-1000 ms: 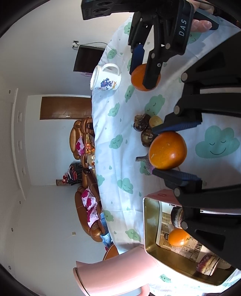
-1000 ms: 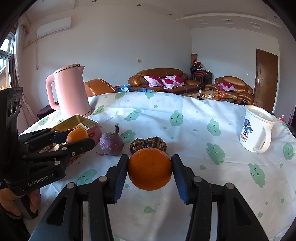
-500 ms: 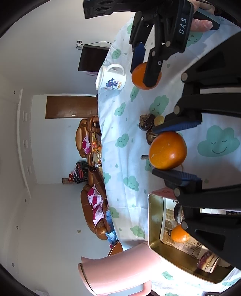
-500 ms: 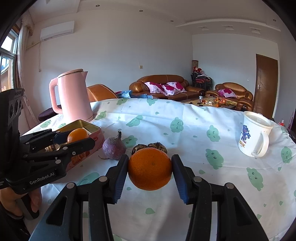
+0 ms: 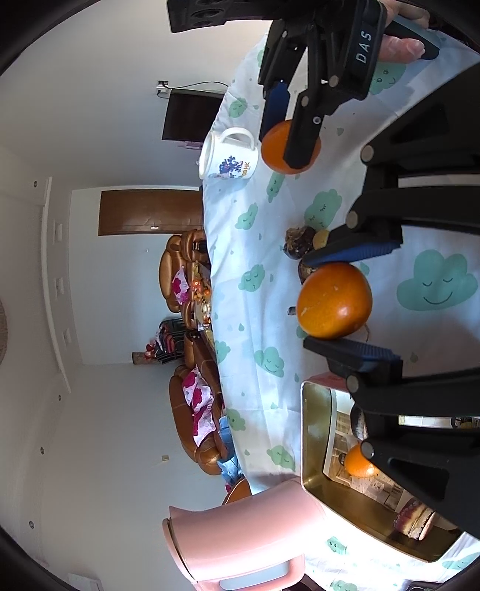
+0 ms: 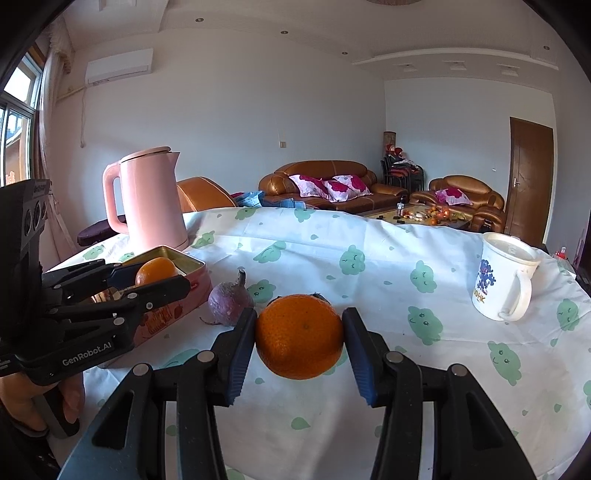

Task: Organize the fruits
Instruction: 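Lift the orange with the left tool while the right tool lifts its orange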

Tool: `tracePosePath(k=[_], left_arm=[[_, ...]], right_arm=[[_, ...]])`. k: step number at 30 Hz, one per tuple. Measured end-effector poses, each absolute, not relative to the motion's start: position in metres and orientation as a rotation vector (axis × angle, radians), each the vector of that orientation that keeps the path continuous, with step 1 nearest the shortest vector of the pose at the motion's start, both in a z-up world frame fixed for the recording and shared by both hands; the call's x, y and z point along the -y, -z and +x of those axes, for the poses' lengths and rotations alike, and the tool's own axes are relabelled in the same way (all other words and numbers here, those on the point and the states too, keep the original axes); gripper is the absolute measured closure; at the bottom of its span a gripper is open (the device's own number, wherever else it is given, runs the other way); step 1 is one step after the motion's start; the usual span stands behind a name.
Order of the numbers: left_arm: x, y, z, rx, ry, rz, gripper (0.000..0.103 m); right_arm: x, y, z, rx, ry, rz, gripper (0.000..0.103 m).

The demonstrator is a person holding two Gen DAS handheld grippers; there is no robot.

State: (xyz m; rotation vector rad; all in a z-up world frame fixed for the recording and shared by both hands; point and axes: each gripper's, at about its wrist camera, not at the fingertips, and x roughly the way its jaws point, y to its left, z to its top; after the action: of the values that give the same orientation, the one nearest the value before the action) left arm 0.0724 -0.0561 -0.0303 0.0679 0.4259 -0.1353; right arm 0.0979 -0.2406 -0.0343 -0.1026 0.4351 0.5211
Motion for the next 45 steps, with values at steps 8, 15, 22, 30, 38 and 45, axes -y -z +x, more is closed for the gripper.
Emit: tracePosePath(k=[8,15,22,30,38,45], left_arm=[[0.056,0.028,0.067,-0.397,0.127,0.066,0.064],[0.055,0.026,0.063,-0.368,0.121,0.065,0.064],[0.056,0.024,0.059,-0.344,0.11,0.074,0.064],[0.057,0.021,0.051,-0.302,0.088,0.088,0.064],[0.056,0.019,0.047,-0.28,0.063,0.088,0.064],[0.054,0.019,0.045,-0.283,0.055,0.091,0.064]], right_arm=[[0.241,0.032,0.094,-0.406,-0.521,-0.102,0.053],[0.242,0.03,0.089,-0.379,-0.52,-0.105,0.053],[0.243,0.029,0.086,-0.356,-0.516,-0.103,0.053],[0.246,0.027,0.078,-0.311,-0.514,-0.098,0.053],[0.243,0.026,0.075,-0.307,-0.513,-0.111,0.053],[0.238,0.027,0.074,-0.324,-0.522,-0.122,0.053]])
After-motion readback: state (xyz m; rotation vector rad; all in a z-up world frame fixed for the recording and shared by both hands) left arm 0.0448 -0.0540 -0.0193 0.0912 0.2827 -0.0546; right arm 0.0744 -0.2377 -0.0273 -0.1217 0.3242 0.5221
